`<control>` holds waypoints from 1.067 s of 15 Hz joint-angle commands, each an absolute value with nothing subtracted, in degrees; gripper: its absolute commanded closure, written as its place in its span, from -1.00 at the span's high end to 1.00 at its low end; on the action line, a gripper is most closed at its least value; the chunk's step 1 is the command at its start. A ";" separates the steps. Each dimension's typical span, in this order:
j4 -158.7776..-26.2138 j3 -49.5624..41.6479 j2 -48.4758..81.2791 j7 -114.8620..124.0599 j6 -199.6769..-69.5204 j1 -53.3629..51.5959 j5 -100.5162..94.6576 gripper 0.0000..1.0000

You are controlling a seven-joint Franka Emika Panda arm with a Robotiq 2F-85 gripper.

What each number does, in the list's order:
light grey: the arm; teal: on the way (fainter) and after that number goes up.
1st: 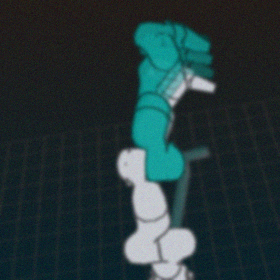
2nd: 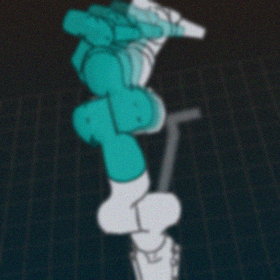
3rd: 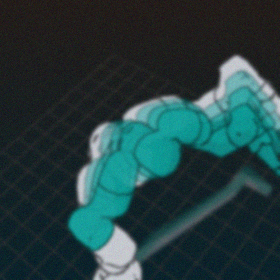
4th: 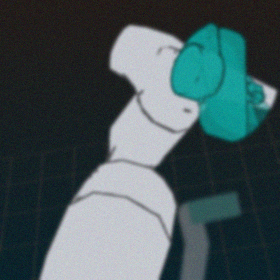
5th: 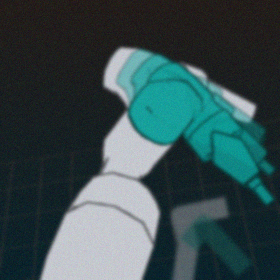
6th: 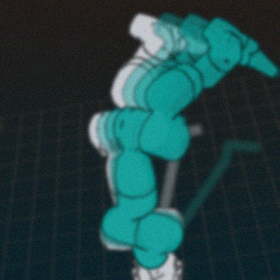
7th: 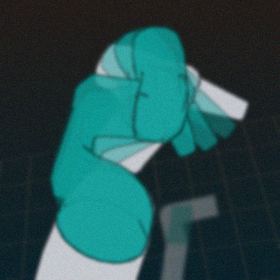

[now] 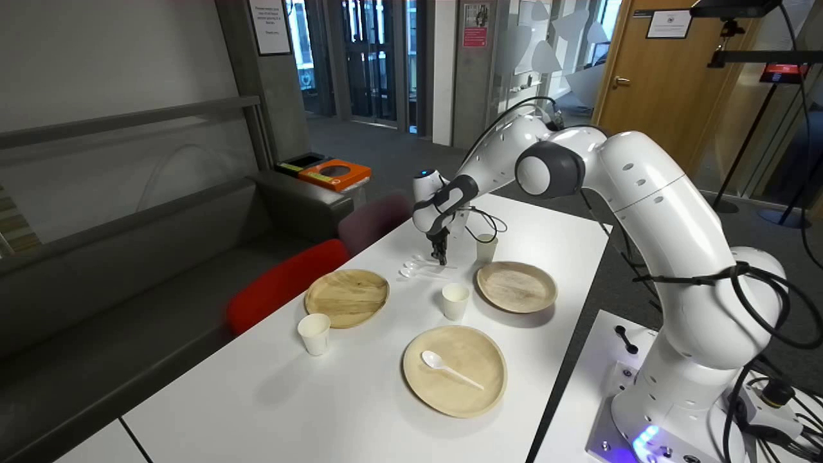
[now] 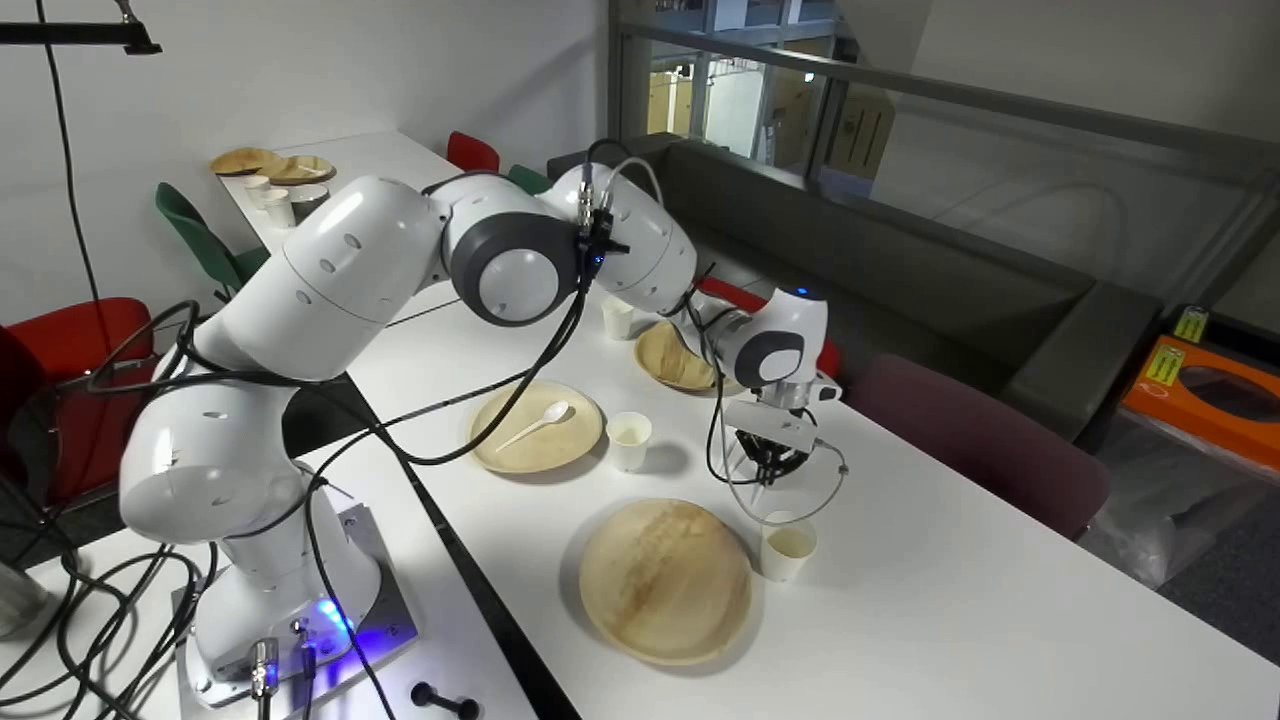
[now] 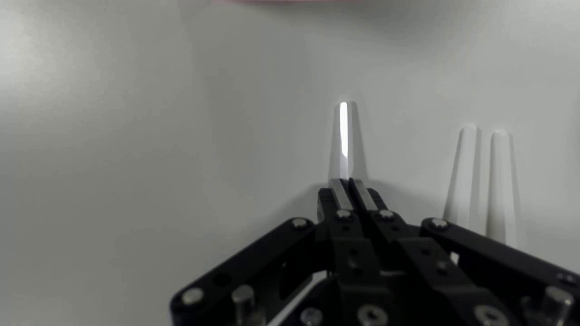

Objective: Put one spoon on the right plate

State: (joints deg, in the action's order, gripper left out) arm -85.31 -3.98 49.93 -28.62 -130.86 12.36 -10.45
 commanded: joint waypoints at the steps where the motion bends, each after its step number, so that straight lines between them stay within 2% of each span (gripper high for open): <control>1: -87.48 -2.88 46.87 -30.62 -132.28 14.21 -10.68 -0.98; 16: -96.52 -3.54 36.16 -25.61 -132.00 13.88 -9.25 -0.98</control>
